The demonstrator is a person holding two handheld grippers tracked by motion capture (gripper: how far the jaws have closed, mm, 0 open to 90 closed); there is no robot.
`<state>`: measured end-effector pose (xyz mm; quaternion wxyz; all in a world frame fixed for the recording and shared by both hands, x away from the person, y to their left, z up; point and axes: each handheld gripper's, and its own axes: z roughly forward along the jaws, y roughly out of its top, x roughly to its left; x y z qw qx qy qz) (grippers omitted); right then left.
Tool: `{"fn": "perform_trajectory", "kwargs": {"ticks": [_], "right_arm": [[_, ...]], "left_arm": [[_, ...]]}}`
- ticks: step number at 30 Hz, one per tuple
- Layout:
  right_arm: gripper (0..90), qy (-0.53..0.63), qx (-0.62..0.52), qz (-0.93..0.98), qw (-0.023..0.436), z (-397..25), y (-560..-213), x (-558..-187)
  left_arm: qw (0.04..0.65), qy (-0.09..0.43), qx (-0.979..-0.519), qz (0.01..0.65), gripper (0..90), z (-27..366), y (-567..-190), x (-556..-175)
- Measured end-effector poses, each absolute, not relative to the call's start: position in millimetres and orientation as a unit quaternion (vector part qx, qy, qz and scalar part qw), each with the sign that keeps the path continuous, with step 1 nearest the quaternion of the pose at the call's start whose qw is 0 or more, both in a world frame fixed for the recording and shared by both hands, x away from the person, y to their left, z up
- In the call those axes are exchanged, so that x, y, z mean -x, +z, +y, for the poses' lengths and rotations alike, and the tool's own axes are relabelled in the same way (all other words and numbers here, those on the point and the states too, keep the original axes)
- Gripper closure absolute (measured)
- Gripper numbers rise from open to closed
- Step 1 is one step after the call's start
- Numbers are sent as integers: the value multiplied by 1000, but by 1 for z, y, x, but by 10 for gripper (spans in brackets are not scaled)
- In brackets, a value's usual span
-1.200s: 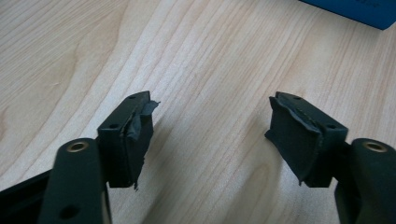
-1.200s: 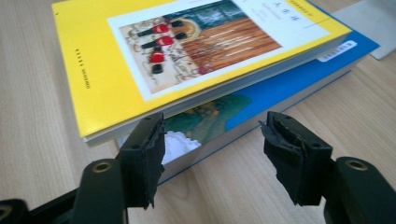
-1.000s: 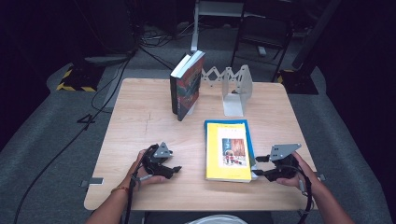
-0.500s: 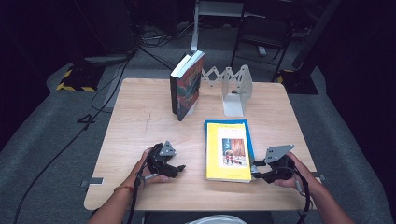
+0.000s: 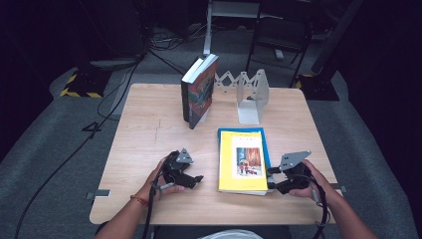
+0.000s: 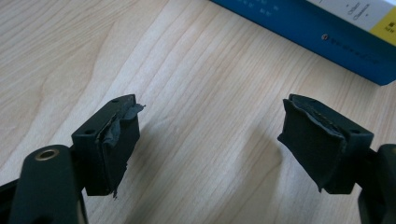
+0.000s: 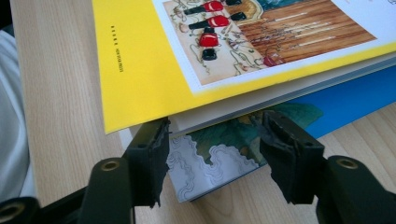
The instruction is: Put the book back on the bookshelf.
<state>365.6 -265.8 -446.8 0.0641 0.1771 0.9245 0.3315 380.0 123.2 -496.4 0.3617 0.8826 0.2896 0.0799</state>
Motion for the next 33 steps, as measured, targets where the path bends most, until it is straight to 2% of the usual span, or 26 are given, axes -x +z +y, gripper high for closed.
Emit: {"fn": "perform_trajectory", "kwargs": {"ticks": [9,12,15,17,24,27,33], "right_arm": [[388,336,-163,927,39,-275,-439,-351],[422,331,-170,927,43,-270,-441,-339],[519,333,-161,929,37,-265,-441,-328],[553,321,-159,933,41,-262,-442,-323],[655,306,-188,933,37,-257,-453,-326],[649,311,-188,931,36,-257,-454,-327],[559,325,-189,926,21,-257,-454,-327]], "left_arm": [[354,90,-892,268,213,113,-493,-375],[360,92,-890,264,211,110,-492,-373],[370,91,-888,258,211,106,-488,-369],[372,93,-887,256,211,104,-487,-368],[370,88,-892,245,211,94,-488,-368],[372,88,-892,242,212,91,-489,-367],[371,88,-893,239,213,88,-489,-367]]}}
